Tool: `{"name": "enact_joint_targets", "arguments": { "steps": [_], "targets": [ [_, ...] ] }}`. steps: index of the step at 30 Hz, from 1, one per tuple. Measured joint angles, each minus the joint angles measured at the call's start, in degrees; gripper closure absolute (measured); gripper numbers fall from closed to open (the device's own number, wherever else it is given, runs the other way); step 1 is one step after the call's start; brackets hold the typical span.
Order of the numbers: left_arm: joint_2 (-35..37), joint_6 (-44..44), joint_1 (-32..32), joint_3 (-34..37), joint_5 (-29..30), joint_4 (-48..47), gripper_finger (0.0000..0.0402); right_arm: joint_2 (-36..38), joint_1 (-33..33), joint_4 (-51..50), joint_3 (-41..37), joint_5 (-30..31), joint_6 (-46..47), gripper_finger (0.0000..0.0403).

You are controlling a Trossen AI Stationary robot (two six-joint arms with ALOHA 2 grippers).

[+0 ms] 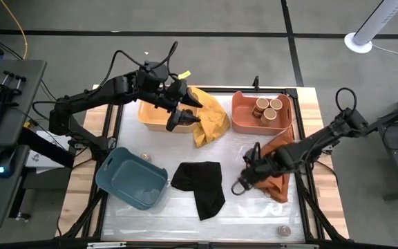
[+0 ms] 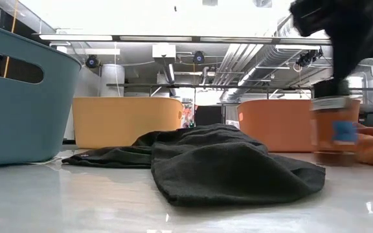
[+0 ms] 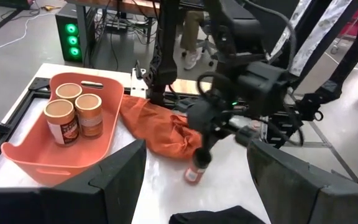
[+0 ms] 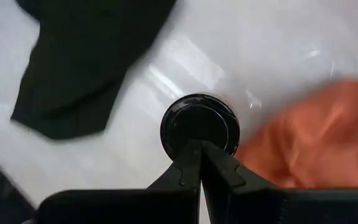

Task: Sort spices by type
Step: Put the black spice bottle into the yellow bin

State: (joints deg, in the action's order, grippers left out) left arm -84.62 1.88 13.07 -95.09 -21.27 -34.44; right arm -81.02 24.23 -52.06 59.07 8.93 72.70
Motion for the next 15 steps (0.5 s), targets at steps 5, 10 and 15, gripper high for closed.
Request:
{"name": "enact_joint_targets", "arguments": {
  "steps": [5,10,15],
  "targets": [
    [0.0,0.01,-0.82,0.0,-0.01,0.0,0.0137,-0.1,-6.45,3.35,-0.11,0.7,-8.86,0.0403],
    [0.0,0.01,-1.63,0.0,-0.01,0.0,0.0137,-0.27,-12.57,8.06,-0.25,0.67,-17.82,0.0403],
    [0.0,0.01,-2.46,0.0,-0.01,-0.02,0.0137,-0.27,-18.31,14.32,-0.26,0.57,-25.31,0.0403]
  ]
}}
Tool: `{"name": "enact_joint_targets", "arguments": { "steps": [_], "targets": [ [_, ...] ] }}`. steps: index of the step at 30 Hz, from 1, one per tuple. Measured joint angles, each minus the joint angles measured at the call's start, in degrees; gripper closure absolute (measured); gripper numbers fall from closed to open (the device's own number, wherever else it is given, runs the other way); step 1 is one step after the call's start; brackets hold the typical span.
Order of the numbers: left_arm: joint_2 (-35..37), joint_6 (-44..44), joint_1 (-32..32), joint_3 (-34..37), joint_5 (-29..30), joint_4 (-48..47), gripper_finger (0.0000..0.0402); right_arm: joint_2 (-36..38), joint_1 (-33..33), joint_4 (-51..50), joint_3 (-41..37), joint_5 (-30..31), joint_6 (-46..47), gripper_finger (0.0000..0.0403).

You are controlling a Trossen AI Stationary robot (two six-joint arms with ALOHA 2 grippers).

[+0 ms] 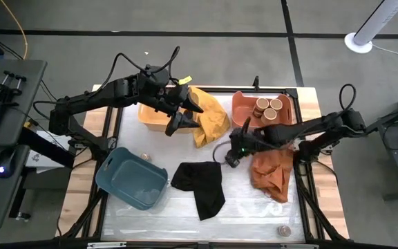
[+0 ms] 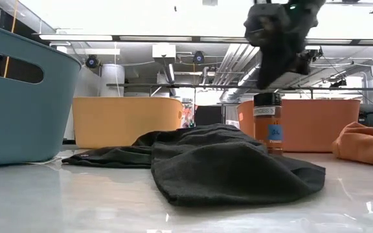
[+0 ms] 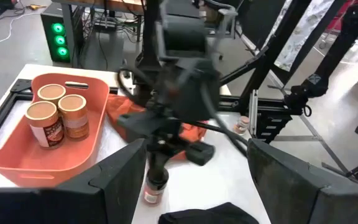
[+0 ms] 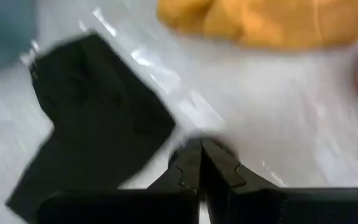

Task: Sort spices by type
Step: Put the black spice bottle into the yellow bin

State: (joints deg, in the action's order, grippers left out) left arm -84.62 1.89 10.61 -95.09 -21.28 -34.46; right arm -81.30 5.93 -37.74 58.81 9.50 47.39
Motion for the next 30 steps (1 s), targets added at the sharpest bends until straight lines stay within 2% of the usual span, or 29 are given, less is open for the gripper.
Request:
{"name": "enact_joint_targets", "arguments": {
  "steps": [9,12,16,22,26,30],
  "targets": [
    [0.0,-0.52,-1.37,-0.02,-0.04,-0.02,0.0137,0.55,-6.58,10.89,0.76,-1.17,-10.73,0.0403],
    [-0.09,-0.55,-1.53,-0.02,-0.02,0.13,0.0137,3.18,-7.18,8.24,3.65,-0.48,-13.07,0.0403],
    [-2.48,-3.02,-2.98,-0.15,2.46,0.39,0.0137,10.0,-6.0,-4.61,7.76,5.92,-13.37,0.0403],
    [-11.9,-3.67,-6.25,-0.15,5.9,4.91,0.0137,23.05,-2.14,-22.8,11.95,15.38,-1.3,0.0403],
    [-20.8,-6.36,-8.06,-0.16,5.96,9.24,0.0137,29.83,2.46,-26.21,11.36,20.56,8.27,0.0403],
    [-29.37,-6.64,-8.9,-2.44,6.13,7.67,0.0137,32.3,6.63,-27.36,9.64,24.69,13.38,0.0403]
  ]
}}
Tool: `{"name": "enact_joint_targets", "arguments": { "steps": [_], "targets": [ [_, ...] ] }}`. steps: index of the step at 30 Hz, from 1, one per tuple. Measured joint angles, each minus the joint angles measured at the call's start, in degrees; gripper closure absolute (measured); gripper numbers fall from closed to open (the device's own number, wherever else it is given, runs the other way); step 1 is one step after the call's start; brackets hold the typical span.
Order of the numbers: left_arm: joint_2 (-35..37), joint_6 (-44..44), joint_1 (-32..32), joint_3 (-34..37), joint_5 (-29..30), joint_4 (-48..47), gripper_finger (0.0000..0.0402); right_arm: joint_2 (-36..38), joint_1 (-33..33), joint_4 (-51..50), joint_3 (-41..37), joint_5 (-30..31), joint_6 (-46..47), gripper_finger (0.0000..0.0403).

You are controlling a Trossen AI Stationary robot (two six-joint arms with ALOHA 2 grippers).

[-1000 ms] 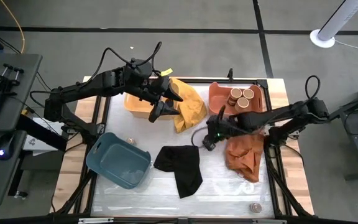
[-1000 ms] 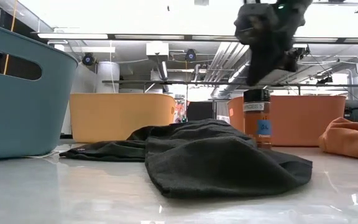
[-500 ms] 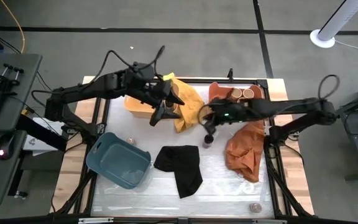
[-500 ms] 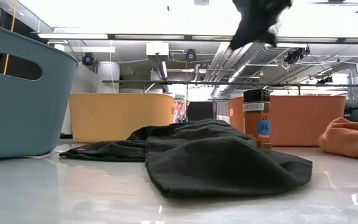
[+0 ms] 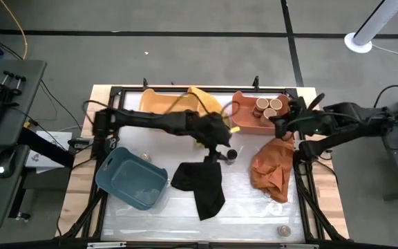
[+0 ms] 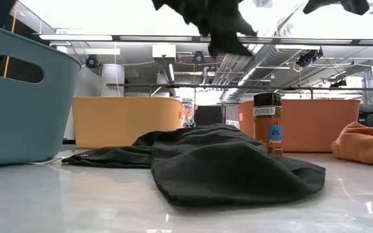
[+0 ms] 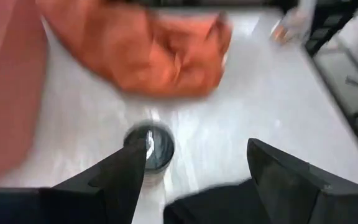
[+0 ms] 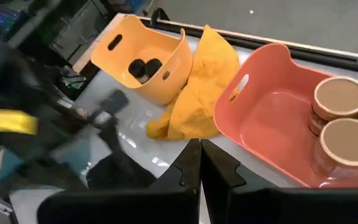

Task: Sort spices by type
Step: Put the black spice bottle into the yellow bin

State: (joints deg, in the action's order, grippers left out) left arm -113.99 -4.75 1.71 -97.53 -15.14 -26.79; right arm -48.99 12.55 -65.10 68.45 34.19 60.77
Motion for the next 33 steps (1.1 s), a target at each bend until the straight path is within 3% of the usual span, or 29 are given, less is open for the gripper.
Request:
{"name": "enact_joint_targets", "arguments": {
  "steps": [6,17,33],
  "targets": [
    [-5.56,0.0,-0.23,-1.05,0.84,0.03,0.0137,-2.14,1.87,-0.64,-2.7,-0.27,2.41,0.0403],
    [-5.46,-0.57,-0.35,-1.21,5.55,5.06,0.0137,-8.35,1.93,-0.31,-4.85,-2.89,2.32,0.0403],
    [-9.89,-0.14,-2.31,-1.18,14.47,9.64,0.0137,-8.74,1.93,-0.06,-4.85,-2.27,3.51,0.0403]
  ]
}}
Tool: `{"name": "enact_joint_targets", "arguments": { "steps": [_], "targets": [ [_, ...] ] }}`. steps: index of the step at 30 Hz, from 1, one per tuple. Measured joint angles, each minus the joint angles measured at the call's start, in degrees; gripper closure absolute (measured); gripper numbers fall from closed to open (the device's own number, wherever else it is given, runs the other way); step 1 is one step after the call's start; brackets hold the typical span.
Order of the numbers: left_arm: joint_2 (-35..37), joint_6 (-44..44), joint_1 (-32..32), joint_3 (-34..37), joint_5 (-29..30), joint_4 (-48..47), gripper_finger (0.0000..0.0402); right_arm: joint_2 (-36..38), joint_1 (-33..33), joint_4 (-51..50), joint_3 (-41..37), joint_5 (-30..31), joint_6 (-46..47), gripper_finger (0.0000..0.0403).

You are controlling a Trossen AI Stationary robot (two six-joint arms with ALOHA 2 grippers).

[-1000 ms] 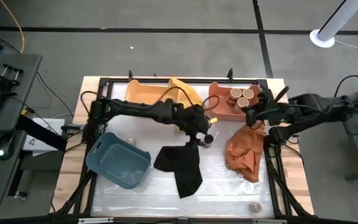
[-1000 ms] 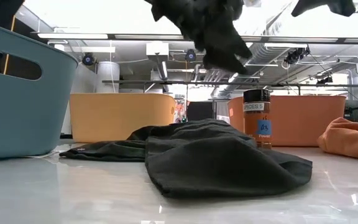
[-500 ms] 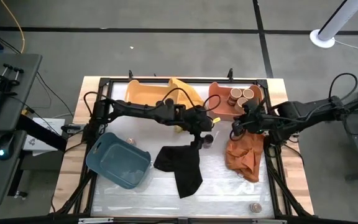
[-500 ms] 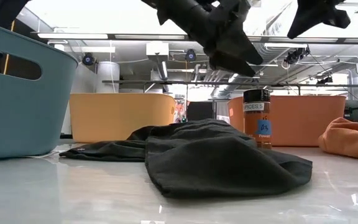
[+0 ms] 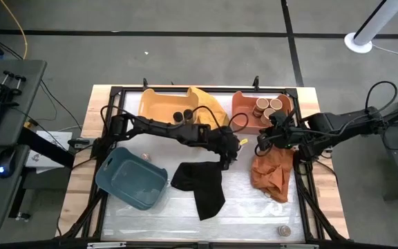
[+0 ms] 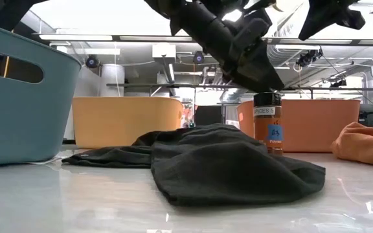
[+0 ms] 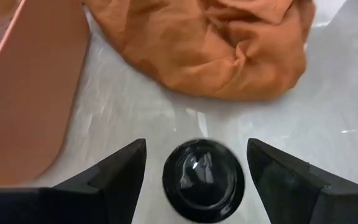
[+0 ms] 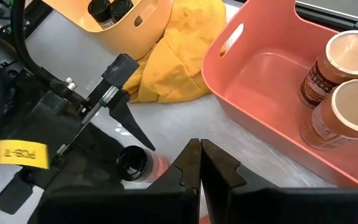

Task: Sort spices by type
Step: Put the black spice bottle into the yellow bin

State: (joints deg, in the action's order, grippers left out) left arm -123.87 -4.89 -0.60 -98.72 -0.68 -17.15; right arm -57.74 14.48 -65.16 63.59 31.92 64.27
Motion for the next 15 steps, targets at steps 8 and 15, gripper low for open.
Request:
{"name": "enact_joint_targets", "arguments": {
  "steps": [8,15],
  "targets": [
    [0.0,1.17,0.04,0.0,0.92,-2.35,0.0137,0.0,0.0,0.37,0.0,0.02,0.0,0.0403],
    [0.0,0.77,-0.17,1.09,-0.12,-1.98,0.0137,0.0,0.0,0.37,0.0,0.0,0.01,0.0403]
  ]
}}
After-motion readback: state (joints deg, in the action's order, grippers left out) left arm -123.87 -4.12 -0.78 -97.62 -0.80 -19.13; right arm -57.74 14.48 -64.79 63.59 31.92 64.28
